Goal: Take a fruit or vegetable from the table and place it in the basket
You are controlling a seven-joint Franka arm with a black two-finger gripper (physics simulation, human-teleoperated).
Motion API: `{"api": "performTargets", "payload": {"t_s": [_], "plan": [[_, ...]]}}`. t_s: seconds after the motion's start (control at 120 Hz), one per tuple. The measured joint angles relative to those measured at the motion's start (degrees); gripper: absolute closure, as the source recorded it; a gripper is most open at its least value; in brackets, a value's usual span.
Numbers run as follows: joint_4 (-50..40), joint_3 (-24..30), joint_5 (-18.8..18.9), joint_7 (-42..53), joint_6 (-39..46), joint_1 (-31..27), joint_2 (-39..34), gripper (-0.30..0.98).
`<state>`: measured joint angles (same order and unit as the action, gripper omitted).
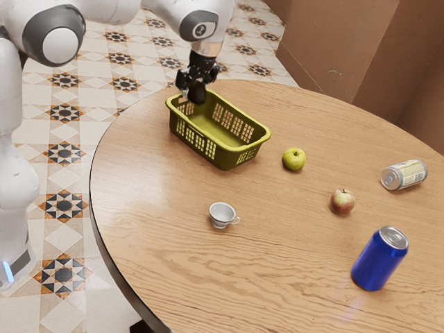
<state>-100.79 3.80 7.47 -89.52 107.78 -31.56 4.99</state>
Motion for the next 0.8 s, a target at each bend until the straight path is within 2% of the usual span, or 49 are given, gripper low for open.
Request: {"api": "performTargets", "payload": {"t_s": [0.133,0.308,0.425,0.542,0.608,0.667,0.692,0.758,0.8], "plan": [[3.7,2.2,0.3,0.1,0.7,7.1,4.3,0.34],[4.0,2.2,0.4,0.4,1.2,7.1,4.5,0.34],[4.0,2.3,1.3,0.6,1.4,7.1,4.6,0.16],[4.1,2.5,1.7,0.8,1.5,7.2,4.5,0.07],[5.4,5.8,1.9,1.1,0.0,6.6,3.1,0.04],[15.1,13.3,2.0,1.7,-7.2,6.3,2.1,0.03],[19.3,16.2,2.9,2.0,-10.8,8.0,2.1,0.02],[24.3,19.5,10.4,6.4,-16.3,18.6,1.7,0.01],[24.0,19.2,11.0,12.4,-15.3,21.7,1.5,0.01]]}}
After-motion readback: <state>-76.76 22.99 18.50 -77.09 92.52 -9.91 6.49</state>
